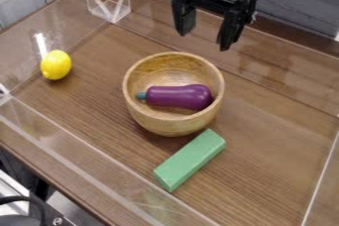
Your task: Remove the purple eggplant from inside the brown bowl and put it on the table
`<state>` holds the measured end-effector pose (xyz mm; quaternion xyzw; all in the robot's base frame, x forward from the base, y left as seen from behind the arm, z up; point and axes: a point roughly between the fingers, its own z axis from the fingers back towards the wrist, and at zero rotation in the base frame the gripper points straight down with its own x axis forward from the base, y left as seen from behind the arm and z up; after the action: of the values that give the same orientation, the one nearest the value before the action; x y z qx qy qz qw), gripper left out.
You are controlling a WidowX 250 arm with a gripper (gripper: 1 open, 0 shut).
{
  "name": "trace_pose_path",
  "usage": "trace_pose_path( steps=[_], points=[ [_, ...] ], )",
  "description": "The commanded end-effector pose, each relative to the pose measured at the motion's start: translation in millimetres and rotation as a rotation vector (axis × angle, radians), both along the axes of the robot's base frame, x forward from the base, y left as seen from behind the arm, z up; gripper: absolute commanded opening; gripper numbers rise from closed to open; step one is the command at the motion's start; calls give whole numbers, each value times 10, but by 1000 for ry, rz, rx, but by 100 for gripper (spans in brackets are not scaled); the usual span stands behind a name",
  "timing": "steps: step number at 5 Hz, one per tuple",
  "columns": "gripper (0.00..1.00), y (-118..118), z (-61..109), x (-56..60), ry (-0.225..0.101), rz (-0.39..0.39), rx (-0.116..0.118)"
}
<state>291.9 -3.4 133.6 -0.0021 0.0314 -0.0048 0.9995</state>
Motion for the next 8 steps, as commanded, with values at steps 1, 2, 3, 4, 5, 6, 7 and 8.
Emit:
trace_pose_path(
  steps=[1,2,3,4,5,6,7,8],
  points=[
    [100,14,-94,-30,24,-1,3],
    [100,75,-258,-165,48,-17,11],
    [100,117,-392,-274,49,-29,10],
    [100,173,-438,-286,38,-68,15],
    [100,220,-490,-255,30,-95,18],
    [100,256,-548,-230,26,-133,19],
    [100,285,-610,-215,27,-163,18],
    [100,309,-677,-196,28,-195,17]
  ],
)
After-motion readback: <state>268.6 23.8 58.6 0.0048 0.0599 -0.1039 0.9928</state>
